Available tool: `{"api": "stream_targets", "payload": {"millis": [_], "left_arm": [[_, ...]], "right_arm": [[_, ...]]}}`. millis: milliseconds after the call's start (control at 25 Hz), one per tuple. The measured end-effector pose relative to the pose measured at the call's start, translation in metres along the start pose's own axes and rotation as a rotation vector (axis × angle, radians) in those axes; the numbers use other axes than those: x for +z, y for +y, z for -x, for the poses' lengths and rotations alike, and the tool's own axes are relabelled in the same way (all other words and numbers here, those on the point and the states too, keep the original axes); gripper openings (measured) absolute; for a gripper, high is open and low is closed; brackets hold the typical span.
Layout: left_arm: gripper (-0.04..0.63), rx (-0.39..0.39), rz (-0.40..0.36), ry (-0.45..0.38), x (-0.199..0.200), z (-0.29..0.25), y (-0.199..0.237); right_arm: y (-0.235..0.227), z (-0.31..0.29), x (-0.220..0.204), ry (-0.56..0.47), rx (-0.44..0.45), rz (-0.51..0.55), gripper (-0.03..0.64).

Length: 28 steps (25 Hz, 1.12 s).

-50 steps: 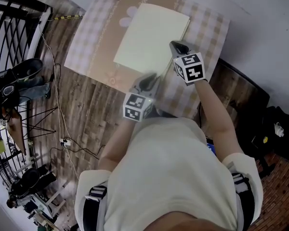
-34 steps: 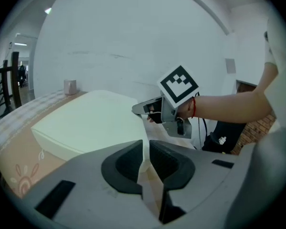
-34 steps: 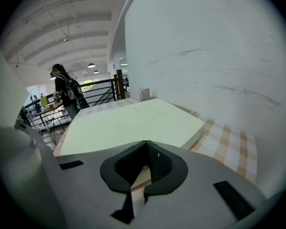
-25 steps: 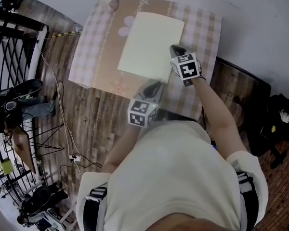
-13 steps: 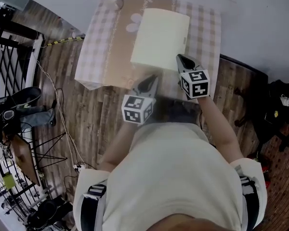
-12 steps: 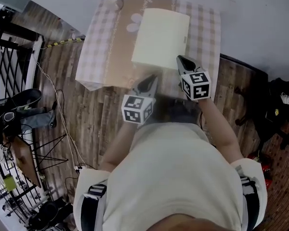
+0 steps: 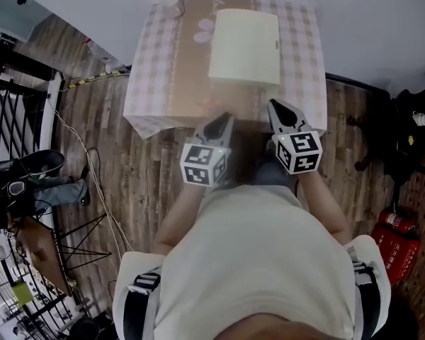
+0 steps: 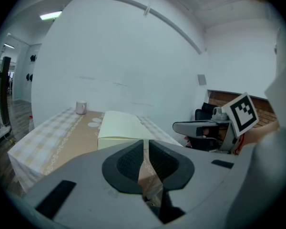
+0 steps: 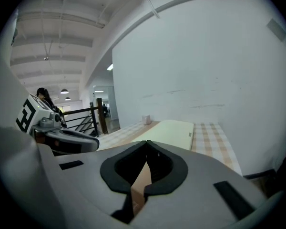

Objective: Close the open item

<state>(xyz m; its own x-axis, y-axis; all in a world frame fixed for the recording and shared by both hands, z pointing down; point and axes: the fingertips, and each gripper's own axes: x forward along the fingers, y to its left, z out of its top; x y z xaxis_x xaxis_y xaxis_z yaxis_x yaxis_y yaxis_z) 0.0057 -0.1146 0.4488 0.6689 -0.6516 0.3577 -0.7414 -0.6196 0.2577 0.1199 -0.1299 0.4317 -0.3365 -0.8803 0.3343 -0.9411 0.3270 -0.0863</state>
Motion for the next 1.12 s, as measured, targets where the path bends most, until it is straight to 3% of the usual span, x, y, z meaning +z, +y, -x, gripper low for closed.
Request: {"api": "stream_targets", "payload": {"millis": [520,1120], "left_arm": [[0.032,-0.015,0.012,-0.058,-0.014,0.093,0.011],[0.028,-0.012,0.051,-0.099,-0.009,0.107,0.017]], "right_arm": [[0.091,0.054,0.000,-0.087,-0.024,0.046,0.000],[0.108,0.068,0.014,-0.130,-0.025,0.075,-0.002]]}}
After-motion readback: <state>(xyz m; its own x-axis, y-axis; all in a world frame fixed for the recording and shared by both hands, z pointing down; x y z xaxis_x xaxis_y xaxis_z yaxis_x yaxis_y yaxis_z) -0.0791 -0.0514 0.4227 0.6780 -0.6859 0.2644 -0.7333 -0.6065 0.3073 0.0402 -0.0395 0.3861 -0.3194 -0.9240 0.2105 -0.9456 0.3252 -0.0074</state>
